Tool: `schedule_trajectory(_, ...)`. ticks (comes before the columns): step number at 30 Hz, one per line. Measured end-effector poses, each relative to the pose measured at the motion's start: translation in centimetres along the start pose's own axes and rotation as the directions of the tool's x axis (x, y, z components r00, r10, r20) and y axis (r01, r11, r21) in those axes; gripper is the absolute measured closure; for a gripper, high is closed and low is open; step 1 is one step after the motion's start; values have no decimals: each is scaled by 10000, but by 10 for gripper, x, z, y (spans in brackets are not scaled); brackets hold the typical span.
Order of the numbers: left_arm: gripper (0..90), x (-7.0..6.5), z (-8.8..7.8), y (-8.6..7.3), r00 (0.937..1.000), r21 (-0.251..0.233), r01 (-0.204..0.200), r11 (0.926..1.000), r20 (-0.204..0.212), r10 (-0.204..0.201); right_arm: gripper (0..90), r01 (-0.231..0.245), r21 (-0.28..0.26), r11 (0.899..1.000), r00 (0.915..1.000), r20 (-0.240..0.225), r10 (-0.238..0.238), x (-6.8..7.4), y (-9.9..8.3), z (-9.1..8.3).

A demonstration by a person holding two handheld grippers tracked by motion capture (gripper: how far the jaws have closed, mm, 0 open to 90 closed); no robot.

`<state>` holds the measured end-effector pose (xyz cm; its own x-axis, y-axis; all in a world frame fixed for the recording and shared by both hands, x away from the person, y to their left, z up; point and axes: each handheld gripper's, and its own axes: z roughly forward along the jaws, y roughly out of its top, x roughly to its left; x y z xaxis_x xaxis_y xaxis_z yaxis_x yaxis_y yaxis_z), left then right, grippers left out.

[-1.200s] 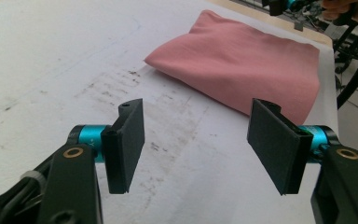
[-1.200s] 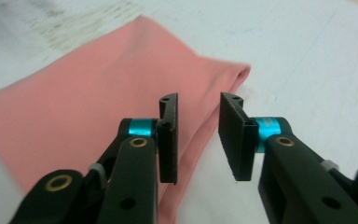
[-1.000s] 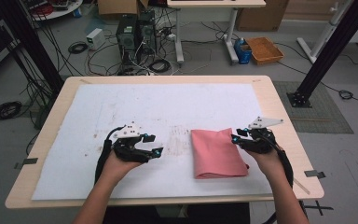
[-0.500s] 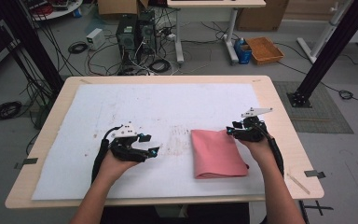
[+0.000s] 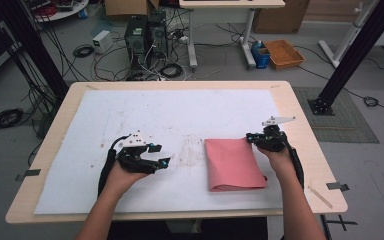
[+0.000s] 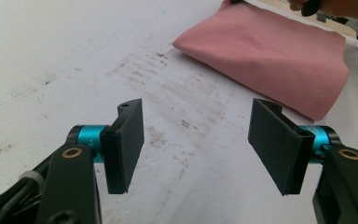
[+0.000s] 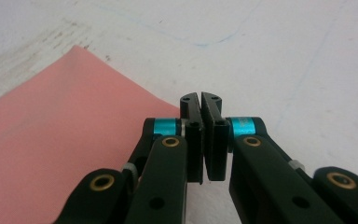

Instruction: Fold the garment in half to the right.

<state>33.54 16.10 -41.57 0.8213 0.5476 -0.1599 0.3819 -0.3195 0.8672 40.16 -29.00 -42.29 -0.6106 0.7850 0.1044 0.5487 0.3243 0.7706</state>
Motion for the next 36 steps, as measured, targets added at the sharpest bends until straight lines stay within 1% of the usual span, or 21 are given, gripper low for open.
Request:
schedule_trajectory(2, 359, 0, 1, 0, 10000, 32, -40, 10000, 1, 40, 884, -138, 13, 9999, 9999, 59, 138, -3, -1, -1)
schedule_trajectory(4, 359, -1, 1, 0, 10000, 52, -69, 10000, 28, 69, 883, -282, 190, 9994, 9994, 223, 278, -5, -3, 0)
schedule_trajectory(5, 359, -1, 1, 0, 10000, 32, -49, 10000, 21, 49, 882, -250, 247, 9994, 9993, 295, 243, -5, -5, 1)
schedule_trajectory(6, 359, -2, 1, 0, 10000, 18, -45, 10000, 22, 45, 859, -188, 292, 9994, 9991, 390, 176, -4, -5, 1)
schedule_trajectory(7, 360, -1, 1, 0, 10000, 24, -55, 10000, 22, 55, 791, -114, 288, 9995, 9983, 578, 97, -2, -5, 1)
schedule_trajectory(8, 359, -1, 0, 0, 10000, 18, -32, 10000, 13, 32, 778, 21, 187, 9998, 9975, 701, -34, 1, -4, -1)
schedule_trajectory(9, 359, 0, 0, 0, 10000, 21, -24, 10000, -7, 24, 741, 158, -2, 9999, 9981, 599, -158, 5, -2, -5)
schedule_trajectory(11, 359, 2, -1, -1, 10000, 13, 29, 10000, -56, -29, 594, 545, -351, 9979, 9971, 553, -525, 17, 2, -13)
schedule_trajectory(12, 359, 2, -1, -1, 9999, 12, 53, 10000, -110, -53, 575, 684, -457, 9966, 9965, 502, -661, 24, 4, -16)
schedule_trajectory(13, 359, 3, -2, -1, 9999, -6, 63, 10000, -135, -63, 573, 891, -593, 9943, 9958, 276, -876, 32, 6, -20)
schedule_trajectory(15, 359, 4, -3, -1, 9998, -68, 123, 9999, -169, -124, 507, 1543, -868, 9842, 9879, -40, -1552, 51, 8, -26)
schedule_trajectory(16, 358, 4, -4, -1, 9997, -73, 123, 9999, -198, -125, 476, 1716, -914, 9809, 9844, -240, -1744, 60, 8, -27)
schedule_trajectory(20, 356, 5, -7, 0, 9995, -156, 114, 9998, -282, -118, 446, 2181, -781, 9728, 9706, -870, -2246, 89, 3, -27)
schedule_trajectory(21, 355, 5, -7, 0, 9995, -195, 151, 9997, -275, -157, 446, 2281, -743, 9708, 9678, -913, -2344, 93, 0, -26)
schedule_trajectory(23, 355, 5, -7, 0, 9996, -229, 195, 9995, -186, -200, 446, 2604, -610, 9636, 9586, -1023, -2656, 106, -8, -23)
schedule_trajectory(26, 355, 4, -6, 0, 9997, -240, 183, 9995, -182, -187, 422, 2890, -422, 9564, 9505, -1066, -2919, 121, -18, -20)
schedule_trajectory(28, 355, 4, -6, 0, 9996, -244, 207, 9995, -184, -212, 416, 3238, -233, 9458, 9406, -999, -3245, 129, -23, -17)
schedule_trajectory(29, 355, 4, -6, 0, 9996, -246, 211, 9995, -179, -216, 416, 3360, -113, 9418, 9375, -917, -3356, 132, -25, -15)
schedule_trajectory(32, 355, 4, -6, 0, 9997, -304, 219, 9993, -135, -224, 417, 3591, 157, 9332, 9312, -724, -3571, 136, -31, -8)
schedule_trajectory(33, 355, 4, -6, 0, 9997, -328, 217, 9992, -129, -222, 417, 3595, 296, 9327, 9317, -665, -3571, 138, -32, -6)
schedule_trajectory(36, 349, 4, -6, 0, 9996, -316, 226, 9992, -130, -230, 423, 3822, 517, 9226, 9237, -500, -3799, 143, -35, -1)
